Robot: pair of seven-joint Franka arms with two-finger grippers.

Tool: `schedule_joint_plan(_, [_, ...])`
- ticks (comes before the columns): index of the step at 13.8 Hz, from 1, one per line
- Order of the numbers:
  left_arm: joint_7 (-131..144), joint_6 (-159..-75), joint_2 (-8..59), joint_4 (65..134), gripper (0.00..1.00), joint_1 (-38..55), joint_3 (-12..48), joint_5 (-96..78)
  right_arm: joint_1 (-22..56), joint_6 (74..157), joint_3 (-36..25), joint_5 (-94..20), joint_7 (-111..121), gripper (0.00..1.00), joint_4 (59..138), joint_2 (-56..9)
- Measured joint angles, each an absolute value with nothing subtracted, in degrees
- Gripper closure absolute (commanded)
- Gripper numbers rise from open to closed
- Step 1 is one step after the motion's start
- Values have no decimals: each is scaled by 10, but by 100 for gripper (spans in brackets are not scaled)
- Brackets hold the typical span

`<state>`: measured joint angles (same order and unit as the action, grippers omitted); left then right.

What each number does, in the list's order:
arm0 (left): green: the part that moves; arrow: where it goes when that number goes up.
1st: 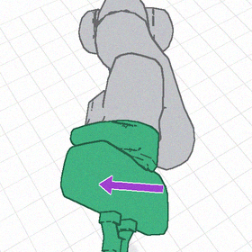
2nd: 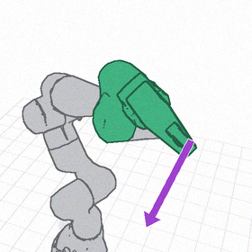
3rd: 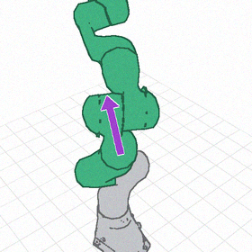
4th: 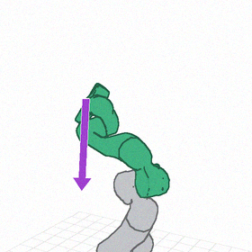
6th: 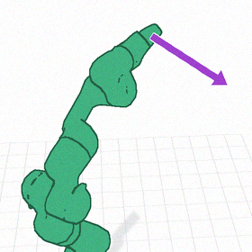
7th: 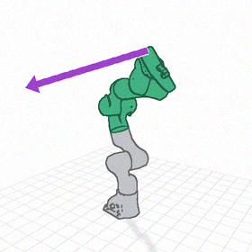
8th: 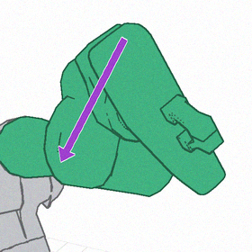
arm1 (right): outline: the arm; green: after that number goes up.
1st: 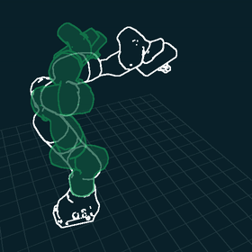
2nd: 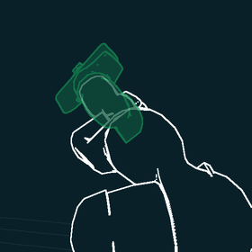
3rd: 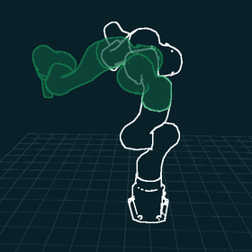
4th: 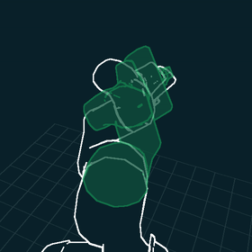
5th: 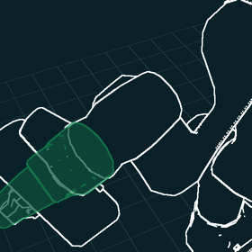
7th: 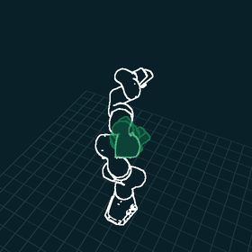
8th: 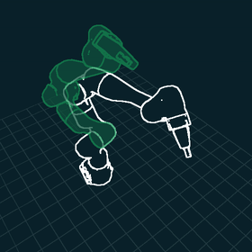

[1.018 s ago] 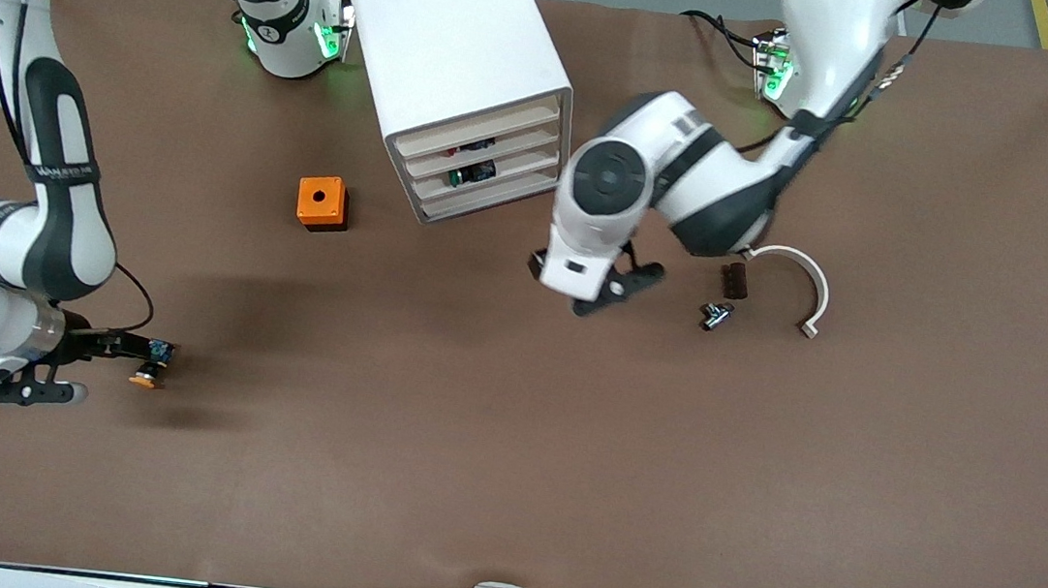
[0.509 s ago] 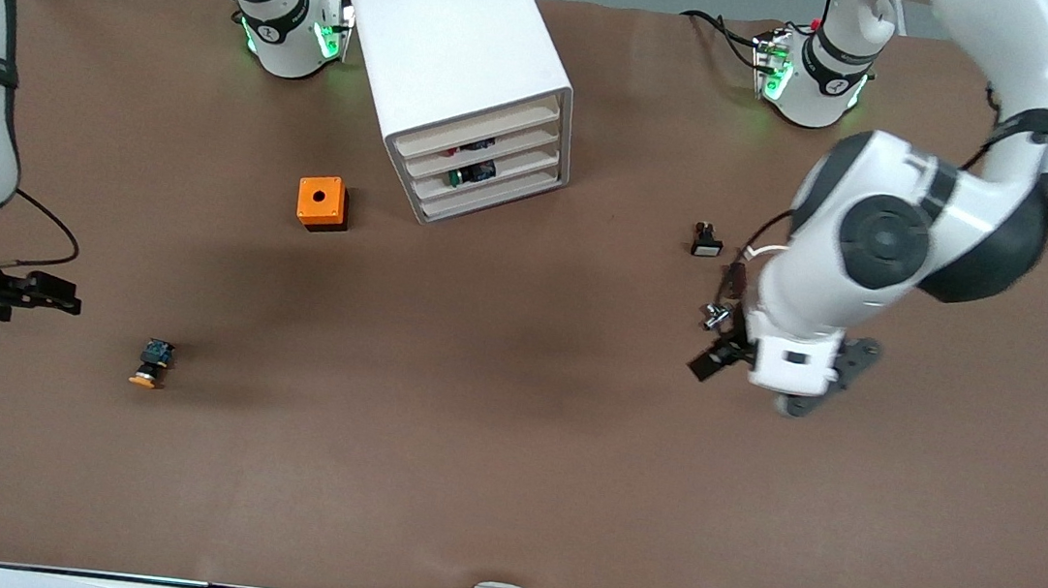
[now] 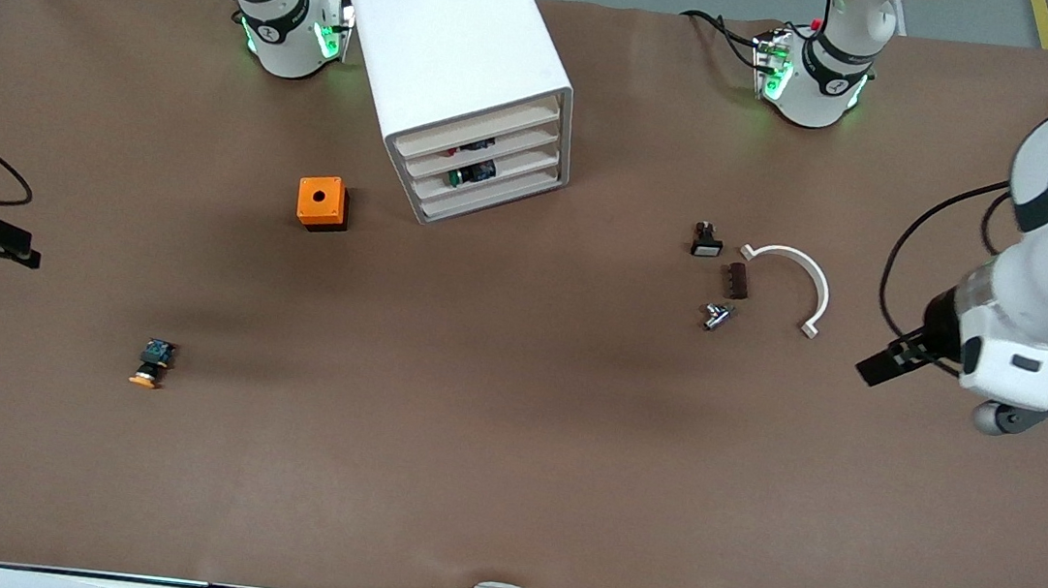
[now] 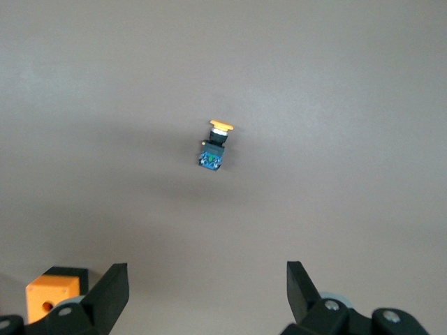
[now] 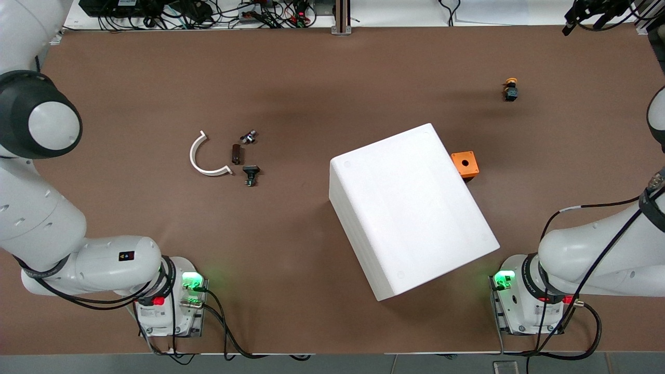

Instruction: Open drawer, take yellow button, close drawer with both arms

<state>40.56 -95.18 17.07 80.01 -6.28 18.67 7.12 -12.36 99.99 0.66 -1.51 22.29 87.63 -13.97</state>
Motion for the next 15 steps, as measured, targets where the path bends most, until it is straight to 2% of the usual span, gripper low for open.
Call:
schedule_joint_plan(4, [274, -902, 132, 800, 0, -85, 187, 71, -122, 957, 12, -15, 223, 0, 877, -70])
schedule_joint_plan(7, [185, -866, 107, 800, 0, -101, 181, 55, -121, 940, 15, -16, 221, 0, 879, -50])
schedule_joint_plan(12, [105, -848, 43, 845, 0, -27, 73, 26, -121, 941, 14, -16, 220, 0, 887, -50])
schedule_joint_plan(15, [101, -848, -3, 889, 0, 0, 49, 23, -121, 944, 15, -15, 220, 0, 887, -50])
